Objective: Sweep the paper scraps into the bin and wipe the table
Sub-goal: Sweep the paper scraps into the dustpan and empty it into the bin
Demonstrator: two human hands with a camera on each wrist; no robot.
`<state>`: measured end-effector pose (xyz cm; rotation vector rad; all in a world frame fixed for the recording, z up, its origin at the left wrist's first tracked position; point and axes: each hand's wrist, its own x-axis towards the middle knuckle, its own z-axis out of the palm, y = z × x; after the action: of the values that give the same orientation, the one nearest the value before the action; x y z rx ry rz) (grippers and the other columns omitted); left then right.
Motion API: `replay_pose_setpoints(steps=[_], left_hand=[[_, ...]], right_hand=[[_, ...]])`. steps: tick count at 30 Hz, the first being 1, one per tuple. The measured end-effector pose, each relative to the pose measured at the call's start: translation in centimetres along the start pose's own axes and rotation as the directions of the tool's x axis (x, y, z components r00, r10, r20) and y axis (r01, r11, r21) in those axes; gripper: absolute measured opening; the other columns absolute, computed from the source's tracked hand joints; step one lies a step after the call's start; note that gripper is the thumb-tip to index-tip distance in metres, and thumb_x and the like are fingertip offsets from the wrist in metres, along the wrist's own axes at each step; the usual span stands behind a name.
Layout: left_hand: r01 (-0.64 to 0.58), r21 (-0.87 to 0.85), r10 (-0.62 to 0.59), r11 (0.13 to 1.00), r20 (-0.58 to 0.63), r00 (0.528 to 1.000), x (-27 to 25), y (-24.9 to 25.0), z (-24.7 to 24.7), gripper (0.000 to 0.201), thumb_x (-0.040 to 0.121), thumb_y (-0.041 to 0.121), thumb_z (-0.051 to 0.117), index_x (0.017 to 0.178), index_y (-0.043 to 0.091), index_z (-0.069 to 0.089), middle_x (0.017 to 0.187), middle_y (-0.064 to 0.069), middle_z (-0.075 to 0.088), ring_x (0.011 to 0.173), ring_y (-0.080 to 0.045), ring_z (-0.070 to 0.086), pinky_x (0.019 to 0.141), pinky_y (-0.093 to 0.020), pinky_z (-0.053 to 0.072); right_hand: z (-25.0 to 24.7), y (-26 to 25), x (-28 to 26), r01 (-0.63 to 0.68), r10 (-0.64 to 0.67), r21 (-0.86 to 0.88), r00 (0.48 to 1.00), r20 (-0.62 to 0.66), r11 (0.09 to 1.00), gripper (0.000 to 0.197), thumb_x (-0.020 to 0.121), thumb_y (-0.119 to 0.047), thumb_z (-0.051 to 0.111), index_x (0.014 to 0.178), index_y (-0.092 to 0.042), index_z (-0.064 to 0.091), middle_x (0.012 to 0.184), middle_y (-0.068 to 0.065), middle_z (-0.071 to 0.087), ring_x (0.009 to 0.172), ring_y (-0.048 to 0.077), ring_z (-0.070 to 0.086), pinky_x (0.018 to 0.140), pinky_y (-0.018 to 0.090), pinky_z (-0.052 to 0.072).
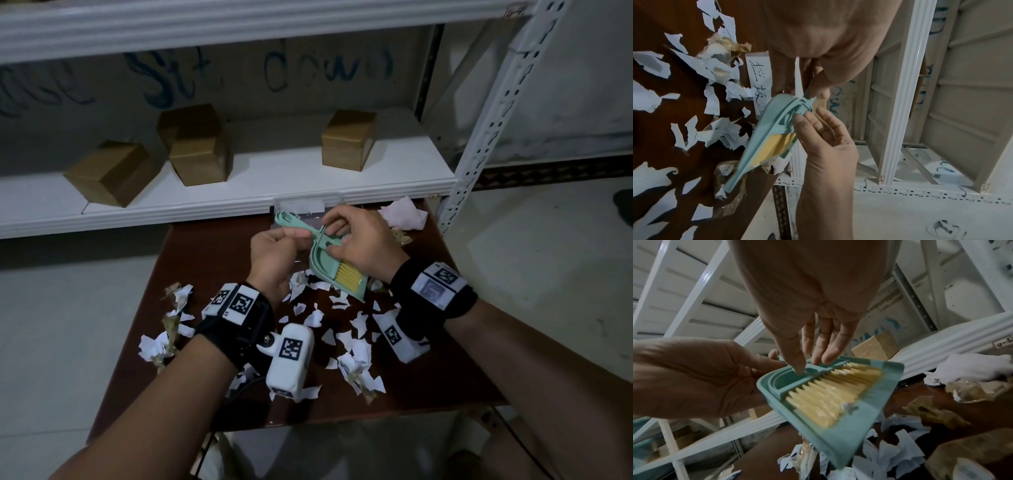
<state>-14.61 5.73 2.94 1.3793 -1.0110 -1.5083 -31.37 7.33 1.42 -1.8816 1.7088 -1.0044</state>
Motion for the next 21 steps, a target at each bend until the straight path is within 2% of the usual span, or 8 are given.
replay_pose_setpoints(steps=[3, 5, 8, 10, 13, 15, 18, 21], left_hand=[[-0.002, -0.007, 0.002, 1.0, -0.003, 1.0, 0.0, -0.1, 0.3, 0.015, 0.09, -0.011, 0.062, 0.084, 0.003, 0.065, 0.082, -0.017, 0.074, 0.066, -0.025, 0.072, 0.059, -0.035, 0.062], [-0.006, 0.001, 0.006, 1.0, -0.021, 1.0, 0.1, -0.3, 0.4, 0.015, 0.087, -0.009, 0.065, 0.091, 0.004, 0.058, 0.086, -0.019, 0.073, 0.068, -0.027, 0.072, 0.056, -0.034, 0.06], [0.018, 0.003, -0.018, 1.0, 0.021, 1.0, 0.1, -0.1, 0.1, 0.035, 0.084, -0.003, 0.071, 0.114, -0.007, 0.054, 0.102, -0.025, 0.075, 0.077, -0.031, 0.076, 0.057, -0.034, 0.059], [0.024, -0.007, -0.024, 1.0, 0.073, 0.997, 0.0, 0.3, -0.3, 0.05, 0.084, -0.004, 0.072, 0.129, -0.005, 0.051, 0.103, -0.022, 0.076, 0.079, -0.031, 0.077, 0.06, -0.035, 0.06], [0.019, 0.004, -0.02, 1.0, 0.126, 0.992, -0.5, 1.0, -0.9, 0.041, 0.088, -0.009, 0.07, 0.123, 0.004, 0.053, 0.096, -0.016, 0.077, 0.077, -0.025, 0.077, 0.064, -0.037, 0.062], [0.006, 0.028, -0.011, 1.0, 0.186, 0.982, -0.8, 1.4, -1.2, 0.034, 0.09, -0.008, 0.069, 0.122, -0.003, 0.059, 0.101, -0.02, 0.076, 0.079, -0.025, 0.077, 0.065, -0.035, 0.062], [-0.012, 0.037, 0.005, 0.999, 0.194, 0.981, -0.5, 1.7, -1.7, 0.03, 0.091, -0.009, 0.067, 0.12, -0.008, 0.061, 0.107, -0.021, 0.075, 0.081, -0.026, 0.077, 0.063, -0.033, 0.062], [-0.026, 0.024, 0.022, 0.999, 0.164, 0.986, 0.0, 2.0, -2.2, 0.027, 0.093, -0.01, 0.063, 0.119, -0.01, 0.061, 0.099, -0.018, 0.076, 0.078, -0.024, 0.077, 0.061, -0.032, 0.062]], right_hand=[[0.1, -0.2, -0.6, 0.015, -0.014, -0.067, 1.0, 0.022, 0.998, 0.046, 0.071, -0.016, 0.09, 0.113, -0.021, 0.069, 0.092, -0.012, 0.069, 0.082, 0.009, 0.068, 0.077, 0.029, 0.06], [0.0, -0.4, -1.0, 0.048, -0.047, -0.103, 0.999, 0.015, 0.993, 0.045, 0.072, -0.018, 0.089, 0.112, -0.021, 0.068, 0.087, -0.017, 0.065, 0.08, 0.01, 0.069, 0.076, 0.036, 0.062], [-0.3, -0.6, -1.4, 0.098, -0.1, -0.134, 0.995, -0.005, 0.986, 0.045, 0.074, -0.019, 0.087, 0.114, -0.022, 0.066, 0.086, -0.019, 0.062, 0.078, 0.01, 0.07, 0.074, 0.038, 0.062], [-0.7, -0.5, -1.5, 0.113, -0.117, -0.142, 0.993, -0.019, 0.983, 0.045, 0.074, -0.019, 0.086, 0.114, -0.023, 0.066, 0.086, -0.018, 0.063, 0.077, 0.011, 0.07, 0.074, 0.039, 0.062], [-1.3, -0.2, -1.5, 0.127, -0.132, -0.147, 0.991, -0.028, 0.981, 0.047, 0.073, -0.019, 0.084, 0.116, -0.022, 0.069, 0.089, -0.012, 0.071, 0.077, 0.012, 0.07, 0.075, 0.04, 0.061], [-1.6, -0.1, -1.6, 0.139, -0.142, -0.145, 0.99, -0.015, 0.98, 0.046, 0.071, -0.021, 0.08, 0.117, -0.023, 0.071, 0.091, -0.008, 0.074, 0.079, 0.013, 0.071, 0.076, 0.04, 0.06], [-2.2, 0.2, -1.4, 0.139, -0.139, -0.155, 0.99, 0.012, 0.978, 0.05, 0.067, -0.026, 0.072, 0.118, -0.023, 0.074, 0.09, -0.007, 0.074, 0.079, 0.014, 0.069, 0.075, 0.039, 0.06], [-3.1, 0.8, -1.1, 0.097, -0.091, -0.189, 0.995, 0.04, 0.977, 0.051, 0.068, -0.024, 0.073, 0.119, -0.024, 0.074, 0.089, -0.006, 0.073, 0.078, 0.016, 0.067, 0.075, 0.039, 0.059]])
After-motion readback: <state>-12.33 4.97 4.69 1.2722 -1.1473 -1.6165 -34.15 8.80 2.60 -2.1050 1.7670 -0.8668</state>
